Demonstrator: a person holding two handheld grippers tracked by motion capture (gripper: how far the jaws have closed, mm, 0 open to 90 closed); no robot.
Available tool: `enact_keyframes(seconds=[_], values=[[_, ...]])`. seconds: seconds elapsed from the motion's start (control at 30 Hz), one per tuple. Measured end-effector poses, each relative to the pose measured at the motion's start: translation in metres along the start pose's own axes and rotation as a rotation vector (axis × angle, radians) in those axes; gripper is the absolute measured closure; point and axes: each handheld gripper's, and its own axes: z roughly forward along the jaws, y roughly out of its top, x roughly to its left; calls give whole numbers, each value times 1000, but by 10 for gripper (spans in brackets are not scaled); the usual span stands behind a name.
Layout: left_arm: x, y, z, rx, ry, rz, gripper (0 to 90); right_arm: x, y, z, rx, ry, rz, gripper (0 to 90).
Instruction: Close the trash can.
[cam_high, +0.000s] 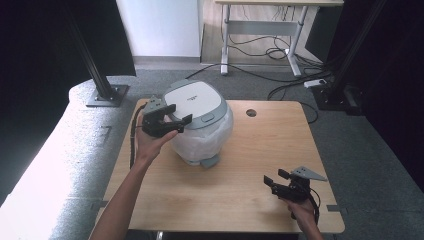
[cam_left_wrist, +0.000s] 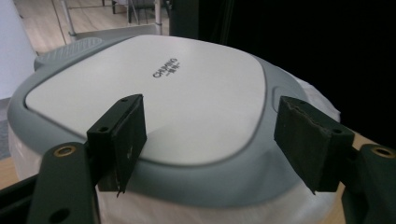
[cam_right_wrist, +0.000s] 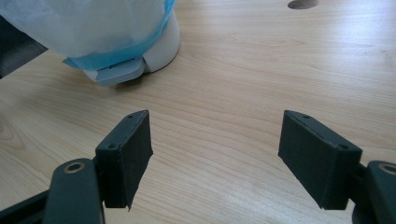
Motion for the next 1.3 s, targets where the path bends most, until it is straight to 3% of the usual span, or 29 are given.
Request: enact_keyframes(seconds=[0.1,0.27,0.67,0.73,1.0,1.07,1.3], values=[[-3,-5,-8,-6,8,12,244,-2,0,-1,-4,-4,-1,252],[-8,-19,-23,-6,-12,15,229,-5,1,-3,-6,-8,2,252],[-8,-65,-43,19,-13,-6,207,-13,-1,-5,-1,-24,11,251],[-6,-79,-45,33,-14,-17,202,-14,-1,-5,2,-26,9,250],[1,-114,-42,82,-14,-52,202,-16,-4,-3,15,-35,4,249],[4,-128,-37,105,-10,-65,204,-16,-5,-2,20,-37,2,249],[8,-156,-24,157,-8,-80,206,-18,-10,4,49,-50,-7,249]])
